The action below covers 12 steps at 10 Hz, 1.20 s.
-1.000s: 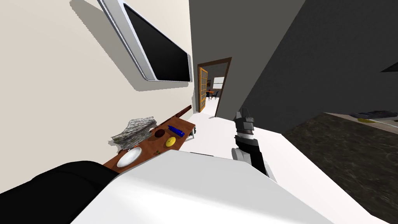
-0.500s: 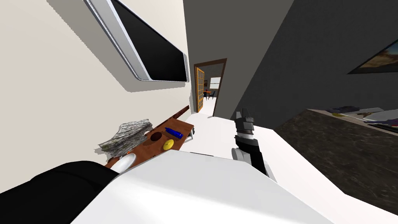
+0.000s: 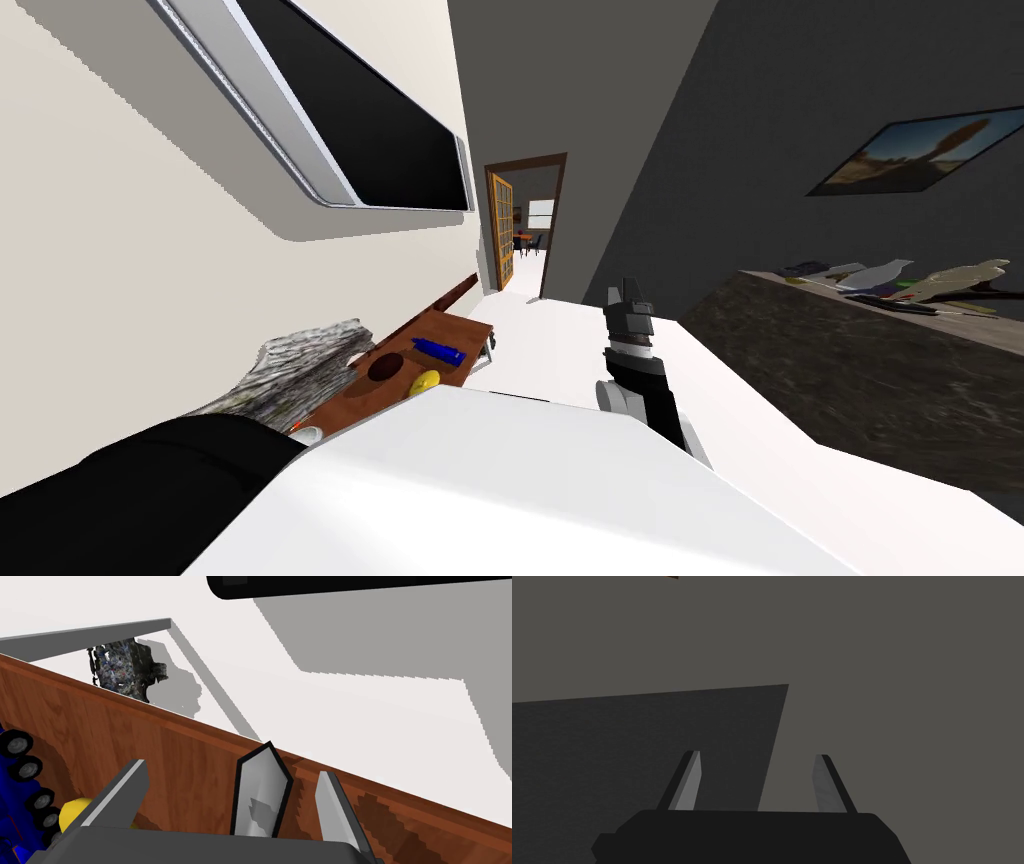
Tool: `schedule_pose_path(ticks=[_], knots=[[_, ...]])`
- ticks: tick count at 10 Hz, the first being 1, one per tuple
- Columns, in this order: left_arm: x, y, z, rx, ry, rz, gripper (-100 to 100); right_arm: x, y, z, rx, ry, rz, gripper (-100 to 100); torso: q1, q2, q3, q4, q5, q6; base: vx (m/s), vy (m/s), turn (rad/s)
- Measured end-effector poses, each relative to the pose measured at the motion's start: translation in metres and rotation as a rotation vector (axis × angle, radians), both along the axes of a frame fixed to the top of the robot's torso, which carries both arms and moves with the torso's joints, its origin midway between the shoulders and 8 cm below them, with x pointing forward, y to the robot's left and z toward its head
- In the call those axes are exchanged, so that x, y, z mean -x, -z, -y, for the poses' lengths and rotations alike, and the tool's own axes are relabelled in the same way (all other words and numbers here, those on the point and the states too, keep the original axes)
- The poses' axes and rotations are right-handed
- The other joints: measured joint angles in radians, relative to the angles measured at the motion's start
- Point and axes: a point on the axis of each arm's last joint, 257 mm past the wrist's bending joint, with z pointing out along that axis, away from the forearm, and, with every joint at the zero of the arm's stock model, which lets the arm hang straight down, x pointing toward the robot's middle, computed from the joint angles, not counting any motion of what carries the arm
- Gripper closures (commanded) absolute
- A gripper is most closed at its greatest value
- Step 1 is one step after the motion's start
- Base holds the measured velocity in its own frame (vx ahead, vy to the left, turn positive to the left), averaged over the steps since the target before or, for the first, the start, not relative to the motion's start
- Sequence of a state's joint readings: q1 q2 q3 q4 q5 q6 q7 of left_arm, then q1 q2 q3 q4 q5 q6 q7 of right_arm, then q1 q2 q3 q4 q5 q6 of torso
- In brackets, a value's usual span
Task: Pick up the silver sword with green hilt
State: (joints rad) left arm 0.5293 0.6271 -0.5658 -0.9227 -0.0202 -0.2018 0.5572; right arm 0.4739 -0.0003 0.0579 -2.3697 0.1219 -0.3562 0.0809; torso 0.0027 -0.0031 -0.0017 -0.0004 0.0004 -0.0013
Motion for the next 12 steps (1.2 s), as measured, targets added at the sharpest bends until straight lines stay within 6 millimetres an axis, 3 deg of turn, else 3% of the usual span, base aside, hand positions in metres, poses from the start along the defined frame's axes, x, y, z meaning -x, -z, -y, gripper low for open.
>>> schedule_pose_path(ticks=[8, 9, 10, 12], knots=[[0.076, 0.007, -0.058, -0.093, -0.072, -0.168, -100, 0.0, 0.0, 0.0, 0.0, 0.0, 0.0, 0, 0.004, -0.001, -0.001, 0.0, 0.001, 0.0, 0.045, 0.072, -0.136], [0.077, 0.007, -0.059, -0.094, -0.075, -0.17, 0, 0.0, 0.0, 0.0, 0.0, 0.0, 0.0, 0, 0.0, 0.0, 0.0, 0.0, 0.0, 0.0, 0.005, 0.01, 0.001], [0.077, 0.007, -0.059, -0.094, -0.075, -0.169, -100, 0.0, 0.0, 0.0, 0.0, 0.0, 0.0, 0, -0.002, 0.001, 0.001, 0.0, 0.0, 0.0, -0.073, -0.001, -0.239], [0.071, 0.013, -0.058, -0.092, -0.116, -0.169, -100, 0.0, 0.0, 0.0, 0.0, 0.0, 0.0, 0, -0.003, 0.009, 0.005, 0.002, -0.001, 0.0, -0.144, 0.01, -0.3]])
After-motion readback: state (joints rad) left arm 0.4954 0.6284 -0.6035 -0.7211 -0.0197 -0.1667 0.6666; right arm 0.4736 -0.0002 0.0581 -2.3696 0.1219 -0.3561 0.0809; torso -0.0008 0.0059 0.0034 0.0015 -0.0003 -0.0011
